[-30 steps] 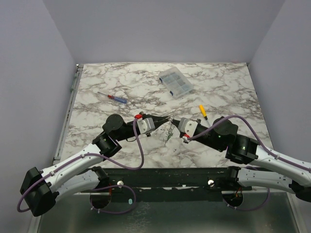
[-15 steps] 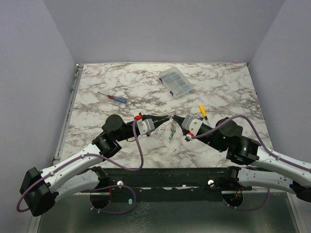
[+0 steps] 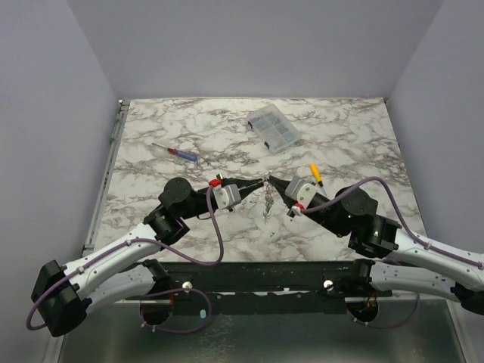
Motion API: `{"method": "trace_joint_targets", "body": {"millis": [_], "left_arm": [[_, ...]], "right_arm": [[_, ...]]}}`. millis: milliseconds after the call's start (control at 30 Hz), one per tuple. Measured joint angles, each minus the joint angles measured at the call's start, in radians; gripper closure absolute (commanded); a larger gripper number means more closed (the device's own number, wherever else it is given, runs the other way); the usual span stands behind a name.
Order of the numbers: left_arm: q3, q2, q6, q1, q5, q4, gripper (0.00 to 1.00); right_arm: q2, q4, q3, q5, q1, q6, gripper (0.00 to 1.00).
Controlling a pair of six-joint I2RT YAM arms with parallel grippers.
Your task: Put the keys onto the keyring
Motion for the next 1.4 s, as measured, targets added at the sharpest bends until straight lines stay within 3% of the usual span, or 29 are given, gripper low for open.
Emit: {"method": "trace_joint_targets", "body": {"millis": [367, 500, 633, 1067, 1400], "left_arm": [[0.002, 0.008, 0.012, 0.0, 0.001, -0.013, 0.98], [0.002, 0.003, 0.022, 0.0, -0.004, -0.016, 0.66], [0.002, -0.019, 0.035, -0.002, -0.046, -0.048, 0.55], [-0.006, -0.154, 0.099, -0.002, -0.101, -0.061, 0.56], [-0.012, -0.123, 0.064, 0.001, 0.141, -0.051, 0.57]], "right_arm": [[0.032, 0.137, -0.051, 0.045, 0.0, 0.076, 0.99], [0.032, 0.14, -0.051, 0.046, 0.0, 0.085, 0.99], [0.012, 0.137, -0.051, 0.046, 0.0, 0.089, 0.99], [-0.098, 0.012, -0.051, -0.018, 0.0, 0.108, 0.99], [-0.097, -0.13, -0.032, -0.103, 0.0, 0.122, 0.99]]}}
